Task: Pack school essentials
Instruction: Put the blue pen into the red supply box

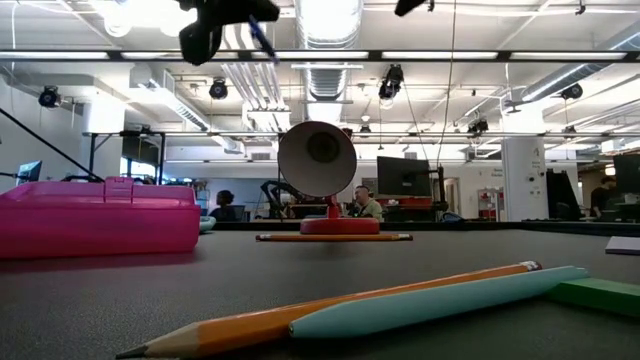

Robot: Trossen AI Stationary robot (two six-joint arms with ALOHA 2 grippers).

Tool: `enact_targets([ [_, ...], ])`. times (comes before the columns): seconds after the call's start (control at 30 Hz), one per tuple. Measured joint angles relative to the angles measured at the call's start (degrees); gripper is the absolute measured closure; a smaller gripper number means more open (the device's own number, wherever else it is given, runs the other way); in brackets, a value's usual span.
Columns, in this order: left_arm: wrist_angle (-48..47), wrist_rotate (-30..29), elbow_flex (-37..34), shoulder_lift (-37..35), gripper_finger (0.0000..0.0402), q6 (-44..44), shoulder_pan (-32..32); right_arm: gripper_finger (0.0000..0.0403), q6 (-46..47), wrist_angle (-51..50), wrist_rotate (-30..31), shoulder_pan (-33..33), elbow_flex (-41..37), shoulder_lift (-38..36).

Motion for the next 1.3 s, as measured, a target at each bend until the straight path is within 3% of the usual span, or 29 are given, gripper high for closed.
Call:
enact_targets([
  [0.2,-12.73,6.44,0.02,-5.68,0.04,-2.78,3.37,0.0228,2.06,0.13,-0.02,0.44,-3.02,0.0],
  [0.53,-39.1,17.07,0.02,-14.53,0.04,-10.7,3.72,0.024,6.87,0.29,-0.02,0.8,-7.32,0.13],
  [0.8,-57.99,21.89,-0.02,-12.24,0.04,-16.26,3.72,0.0248,9.11,0.27,-0.02,0.8,-10.12,0.2],
  [1.0,-56.96,25.62,-0.09,-4.15,0.04,-14.57,3.32,0.0256,9.45,0.31,-0.02,0.8,-11.68,0.2],
  [1.3,-53.07,26.42,-0.11,7.08,0.04,-10.1,0.7,0.0262,13.5,0.49,-0.22,1.89,-15.92,0.22],
])
